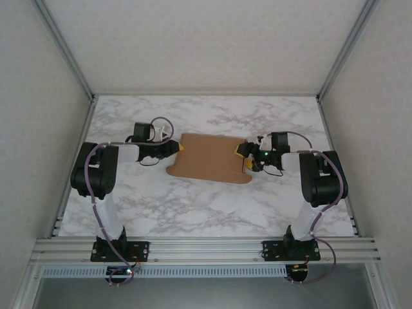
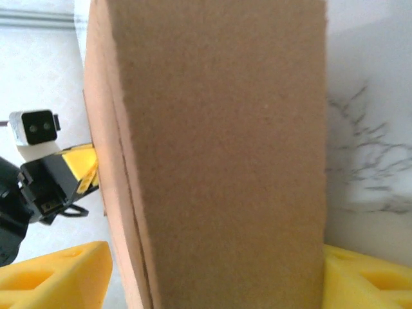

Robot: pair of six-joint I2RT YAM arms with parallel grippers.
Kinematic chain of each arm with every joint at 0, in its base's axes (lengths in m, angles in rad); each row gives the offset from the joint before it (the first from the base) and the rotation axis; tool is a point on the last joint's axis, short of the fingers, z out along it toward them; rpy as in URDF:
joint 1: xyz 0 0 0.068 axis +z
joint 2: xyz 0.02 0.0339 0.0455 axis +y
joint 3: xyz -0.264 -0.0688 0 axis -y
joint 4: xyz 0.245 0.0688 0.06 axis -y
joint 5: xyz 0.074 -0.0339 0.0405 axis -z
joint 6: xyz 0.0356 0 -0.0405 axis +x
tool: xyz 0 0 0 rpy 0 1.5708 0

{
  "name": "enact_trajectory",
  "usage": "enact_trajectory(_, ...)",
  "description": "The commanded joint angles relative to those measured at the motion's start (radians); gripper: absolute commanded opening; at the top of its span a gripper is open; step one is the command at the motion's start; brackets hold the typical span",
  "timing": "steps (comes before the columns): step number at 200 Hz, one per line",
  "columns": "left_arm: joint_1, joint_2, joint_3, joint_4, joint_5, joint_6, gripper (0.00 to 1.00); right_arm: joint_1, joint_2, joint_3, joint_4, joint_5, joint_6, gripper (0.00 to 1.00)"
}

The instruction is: Fold the paper box

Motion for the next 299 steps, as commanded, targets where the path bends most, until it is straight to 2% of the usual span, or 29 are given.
enact_trajectory(1, 0.012, 0.078, -0.037, -0.122, -0.145, 0.013, 0.14, 0.016, 0.004, 0.013, 0.076, -0.085, 0.058, 0.76)
enact_trajectory(31, 0.011, 0.070, -0.041, -0.111, -0.136, 0.004, 0.14, 0.023, -0.008, 0.000, 0.157, -0.113, 0.150, 0.73)
enact_trajectory(58, 0.008, 0.053, -0.041, -0.115, -0.139, 0.004, 0.16, 0.024, -0.051, -0.024, 0.179, -0.088, 0.202, 0.63)
enact_trajectory(71, 0.009, 0.038, -0.039, -0.117, -0.146, -0.001, 0.22, 0.023, -0.073, -0.037, 0.174, -0.071, 0.216, 0.59)
enact_trajectory(107, 0.008, -0.050, -0.006, -0.163, -0.211, -0.005, 0.52, 0.019, -0.133, -0.045, 0.060, -0.003, 0.200, 0.51)
enact_trajectory(128, 0.009, -0.132, 0.031, -0.199, -0.282, 0.002, 0.60, 0.013, -0.169, -0.047, 0.003, 0.031, 0.203, 0.51)
enact_trajectory(147, -0.019, -0.220, 0.096, -0.271, -0.398, 0.055, 0.63, 0.009, -0.194, -0.044, -0.049, 0.059, 0.216, 0.51)
enact_trajectory(167, -0.129, -0.322, 0.148, -0.336, -0.639, 0.198, 0.63, 0.008, -0.211, -0.032, -0.107, 0.083, 0.247, 0.51)
enact_trajectory(186, -0.292, -0.448, 0.088, -0.255, -0.801, 0.393, 0.65, 0.007, -0.235, -0.037, -0.104, 0.094, 0.312, 0.51)
enact_trajectory(200, -0.404, -0.544, 0.004, -0.168, -0.855, 0.542, 0.69, 0.005, -0.250, -0.037, -0.104, 0.088, 0.355, 0.51)
enact_trajectory(215, -0.494, -0.640, -0.104, -0.093, -0.808, 0.766, 0.74, 0.005, -0.265, -0.032, -0.116, 0.083, 0.385, 0.52)
enact_trajectory(227, -0.561, -0.733, -0.246, 0.028, -0.831, 0.970, 0.85, 0.005, -0.276, -0.030, -0.114, 0.074, 0.406, 0.52)
enact_trajectory(235, -0.583, -0.786, -0.321, 0.094, -0.833, 1.060, 0.93, 0.005, -0.282, -0.030, -0.108, 0.069, 0.419, 0.53)
enact_trajectory(247, -0.588, -0.828, -0.373, 0.142, -0.828, 1.105, 0.99, 0.006, -0.291, -0.034, -0.099, 0.061, 0.439, 0.53)
enact_trajectory(276, -0.621, -0.809, -0.400, 0.155, -0.880, 1.170, 0.99, 0.005, -0.300, -0.054, -0.048, 0.037, 0.489, 0.53)
enact_trajectory(299, -0.668, -0.736, -0.449, 0.302, -1.043, 1.228, 0.99, 0.007, -0.309, -0.076, 0.011, 0.026, 0.546, 0.53)
